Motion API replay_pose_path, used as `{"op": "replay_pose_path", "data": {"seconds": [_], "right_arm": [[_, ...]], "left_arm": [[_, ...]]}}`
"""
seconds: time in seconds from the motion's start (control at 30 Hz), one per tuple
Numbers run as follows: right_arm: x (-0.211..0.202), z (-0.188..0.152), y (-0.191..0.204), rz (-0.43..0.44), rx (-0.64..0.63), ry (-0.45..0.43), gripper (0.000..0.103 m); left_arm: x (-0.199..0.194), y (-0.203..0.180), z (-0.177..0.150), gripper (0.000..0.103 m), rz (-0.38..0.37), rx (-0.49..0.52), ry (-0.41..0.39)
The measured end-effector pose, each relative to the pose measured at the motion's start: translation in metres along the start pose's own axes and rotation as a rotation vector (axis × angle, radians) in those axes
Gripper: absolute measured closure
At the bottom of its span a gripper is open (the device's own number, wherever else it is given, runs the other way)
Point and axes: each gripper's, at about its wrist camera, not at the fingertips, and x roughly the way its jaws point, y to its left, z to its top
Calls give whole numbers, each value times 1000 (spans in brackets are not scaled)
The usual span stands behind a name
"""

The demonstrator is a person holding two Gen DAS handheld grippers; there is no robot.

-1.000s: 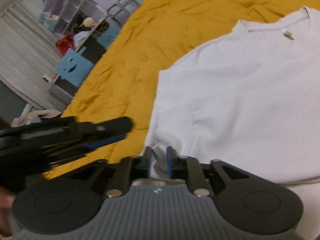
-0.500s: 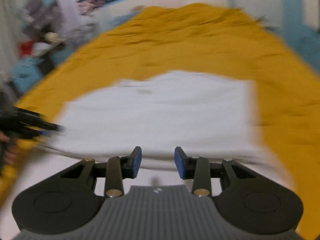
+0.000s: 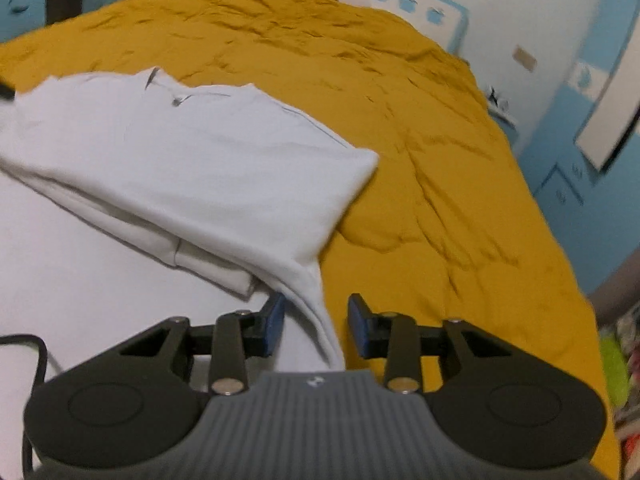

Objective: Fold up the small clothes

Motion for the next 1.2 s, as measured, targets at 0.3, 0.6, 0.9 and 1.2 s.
{"op": "replay_pose_path", "data": {"seconds": [0.3, 0.6, 0.9, 1.2], "right_arm": [[2, -13, -35, 68, 227, 31, 102], [3, -25, -42, 77, 285, 79, 103], [-45, -7, -61, 129, 364, 35, 99], [-5, 39, -16, 265, 363, 26, 81]], "left_arm": [[19, -4, -6, 102, 128, 111, 21], [33, 11, -23, 97, 134, 108, 81], [-19, -3, -19, 87, 123, 220, 38], [0, -45, -47, 87, 44, 361, 97]]}}
